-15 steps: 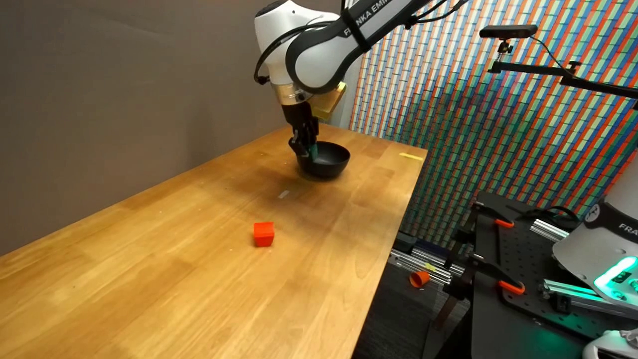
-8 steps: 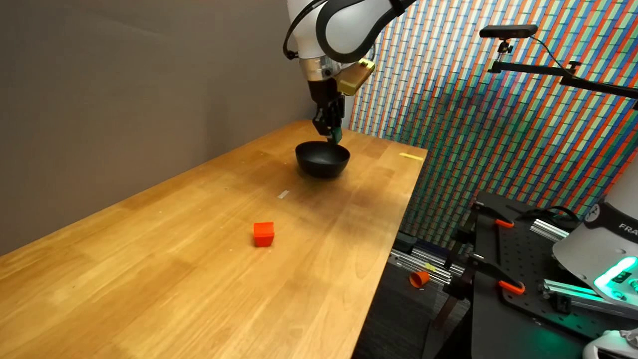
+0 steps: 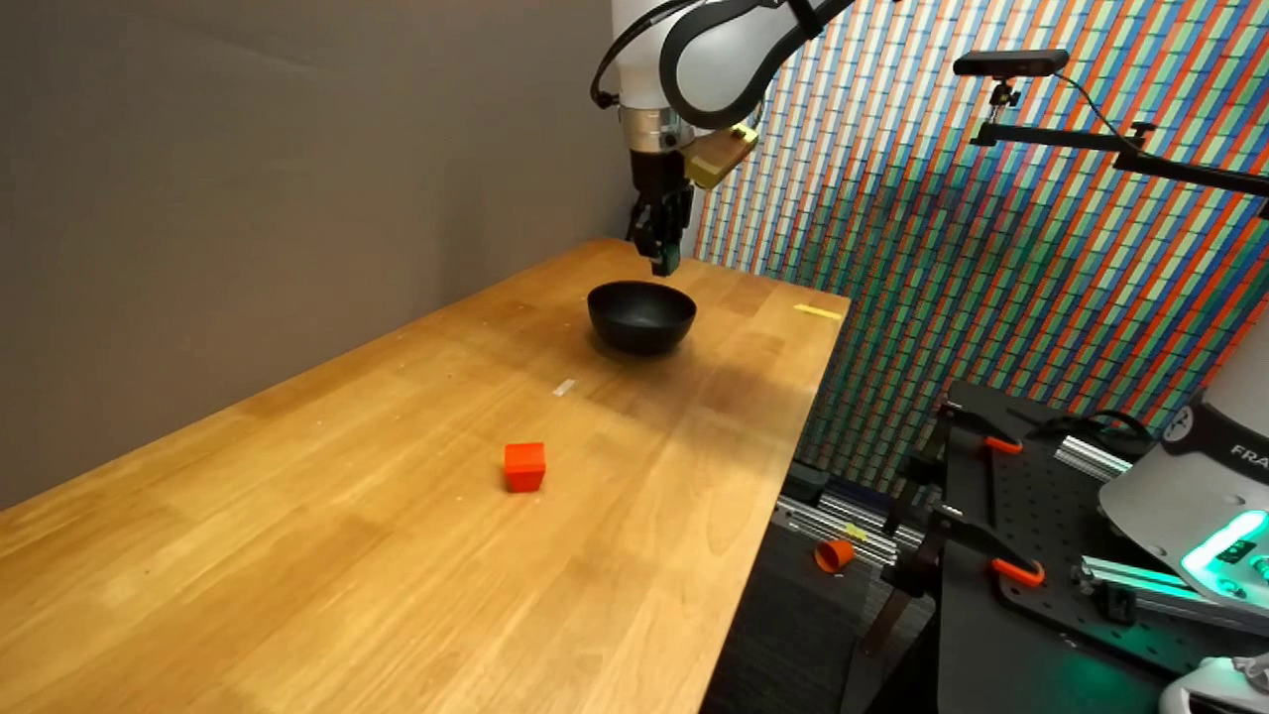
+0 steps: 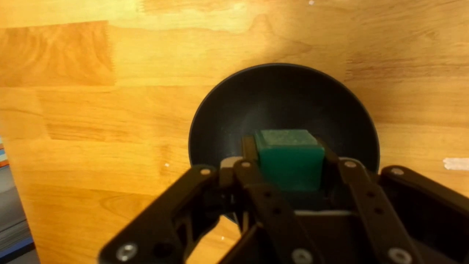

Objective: Put the blocks in the bowl

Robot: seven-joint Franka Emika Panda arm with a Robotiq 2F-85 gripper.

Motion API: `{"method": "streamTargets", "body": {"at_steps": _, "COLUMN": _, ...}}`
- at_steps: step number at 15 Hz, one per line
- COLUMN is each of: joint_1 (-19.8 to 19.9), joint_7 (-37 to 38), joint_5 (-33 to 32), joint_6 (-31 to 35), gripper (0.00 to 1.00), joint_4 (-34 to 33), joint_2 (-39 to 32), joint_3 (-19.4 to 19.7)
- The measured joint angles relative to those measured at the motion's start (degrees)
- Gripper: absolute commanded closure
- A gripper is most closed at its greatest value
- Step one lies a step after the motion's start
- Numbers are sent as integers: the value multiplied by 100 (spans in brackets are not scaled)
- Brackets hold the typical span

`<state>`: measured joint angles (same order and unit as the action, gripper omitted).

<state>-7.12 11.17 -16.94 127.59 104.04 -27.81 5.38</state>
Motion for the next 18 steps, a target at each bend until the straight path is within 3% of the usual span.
{"method": "streamTargets", "body": {"at_steps": 5, "joint_1": 173, "joint_7": -234, "joint_5": 340, "joint_6": 211, "gripper": 1, "joint_4": -9, "joint_2": -154, "joint_3": -191}}
{"method": "streamTargets", "body": {"at_steps": 14, "joint_1": 256, "joint_7": -1048, "joint_5": 2206, "joint_6": -367, "gripper": 0, "joint_4": -2, "joint_2": -292, "joint_3": -1280}}
{"method": "streamTargets", "body": {"at_steps": 18, "joint_1": 139, "joint_7": -1155, "joint_5": 2726, "joint_6": -579, "gripper": 0, "joint_4": 30, "joint_2": -380, "joint_3": -1676}}
